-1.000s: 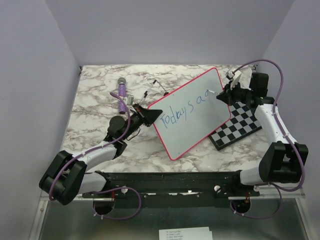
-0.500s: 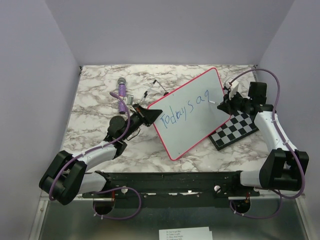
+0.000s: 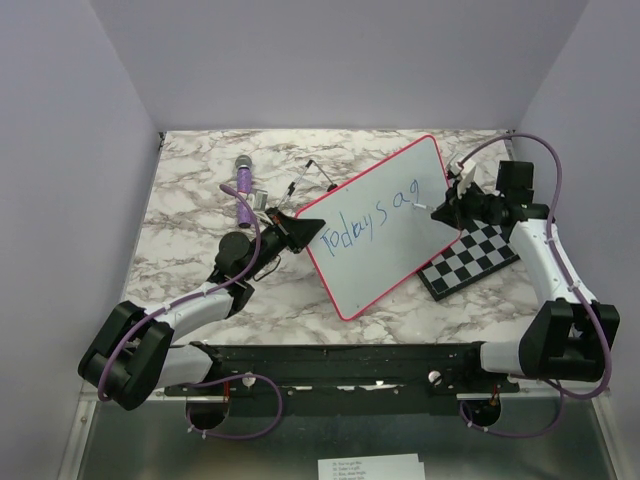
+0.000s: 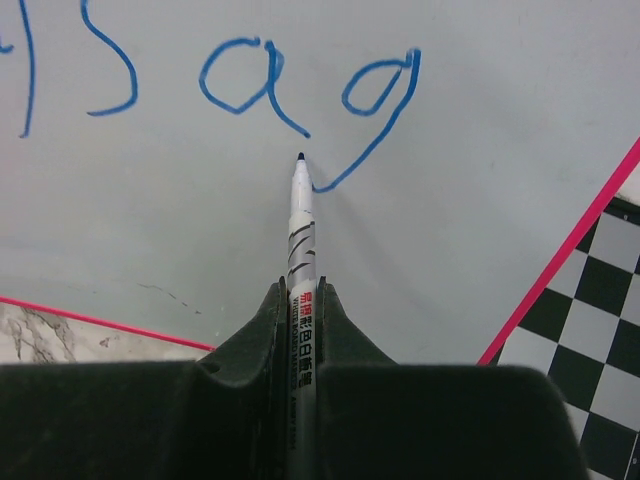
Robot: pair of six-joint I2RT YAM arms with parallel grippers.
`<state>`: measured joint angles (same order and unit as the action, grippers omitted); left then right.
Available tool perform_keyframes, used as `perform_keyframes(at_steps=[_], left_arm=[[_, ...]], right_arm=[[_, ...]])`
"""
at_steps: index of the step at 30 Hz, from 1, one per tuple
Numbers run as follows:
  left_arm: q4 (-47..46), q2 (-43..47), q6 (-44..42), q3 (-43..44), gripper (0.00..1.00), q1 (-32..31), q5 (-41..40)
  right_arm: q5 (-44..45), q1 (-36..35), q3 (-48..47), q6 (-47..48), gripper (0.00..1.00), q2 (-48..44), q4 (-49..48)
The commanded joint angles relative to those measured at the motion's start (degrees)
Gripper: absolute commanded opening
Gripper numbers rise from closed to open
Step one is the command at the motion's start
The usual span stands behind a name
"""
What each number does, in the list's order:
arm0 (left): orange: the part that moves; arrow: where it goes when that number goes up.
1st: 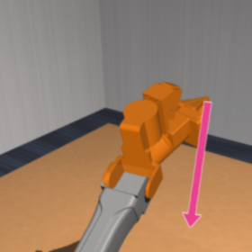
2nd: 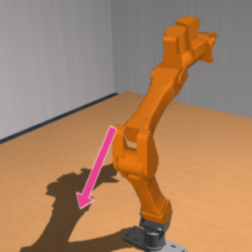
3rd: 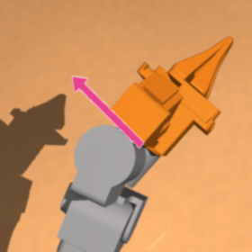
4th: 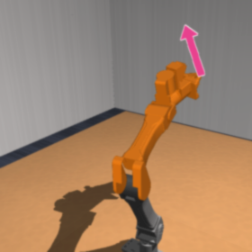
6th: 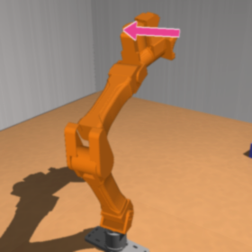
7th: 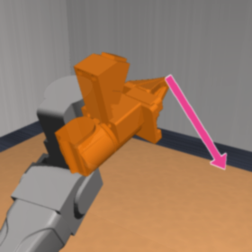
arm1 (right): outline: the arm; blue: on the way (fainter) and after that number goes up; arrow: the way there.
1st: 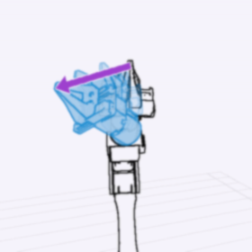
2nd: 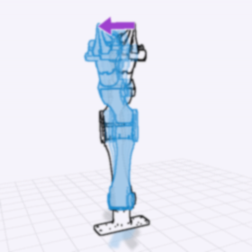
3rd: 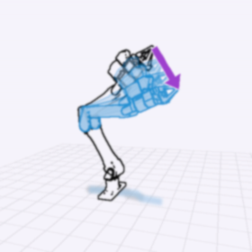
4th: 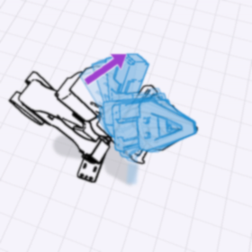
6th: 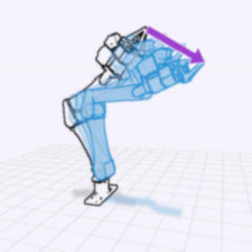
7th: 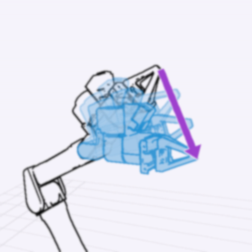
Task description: Write a sentence on the whiteboard
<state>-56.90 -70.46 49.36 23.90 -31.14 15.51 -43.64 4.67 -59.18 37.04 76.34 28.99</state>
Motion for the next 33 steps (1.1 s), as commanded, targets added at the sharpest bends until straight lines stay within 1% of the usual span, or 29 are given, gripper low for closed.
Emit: perform_keyframes(at_steps=[1,3,5,6,10,16,21,25,33], left_arm=[[-6.29,0.41,0.38,2.64,0.0,-0.33,2.68],[-6.2,0.41,0.38,2.64,0.0,-0.33,2.6],[-6.2,0.41,0.38,2.73,0.0,-0.33,2.69],[-6.37,0.32,0.38,2.64,0.0,-0.33,2.69],[-6.73,0.58,0.47,2.2,0.0,-0.33,2.86],[-6.9,0.67,0.47,2.03,0.0,-0.33,2.86],[-7.34,0.14,0.56,2.03,0.0,-0.33,2.86],[-7.69,-0.21,0.64,1.94,0.0,-0.33,2.86],[-7.87,-0.47,0.65,1.85,0.0,-0.33,2.86]], right_arm=[[-4.7,-0.36,-4.53,-3.1,0.0,-1.18,0.1],[-4.7,-0.27,-4.81,-5.73,0.01,-2.58,-1.65],[-3.21,-0.27,-4.54,-7.85,0.01,-3.21,-5.42],[-2.34,-0.27,-4.37,-10.03,0.0,-3.38,-6.92],[3.11,-0.27,-4.19,-13.56,0.01,-1.73,-14.29],[5.57,-0.27,-6.03,-15.68,0.01,1.97,-17.65],[6.2,-0.27,-7.0,-15.94,0.01,4.52,-18.18],[6.99,-0.27,-7.71,-13.84,0.01,6.45,-15.38],[6.63,-0.18,-5.95,-12.95,0.01,5.23,-14.4]])
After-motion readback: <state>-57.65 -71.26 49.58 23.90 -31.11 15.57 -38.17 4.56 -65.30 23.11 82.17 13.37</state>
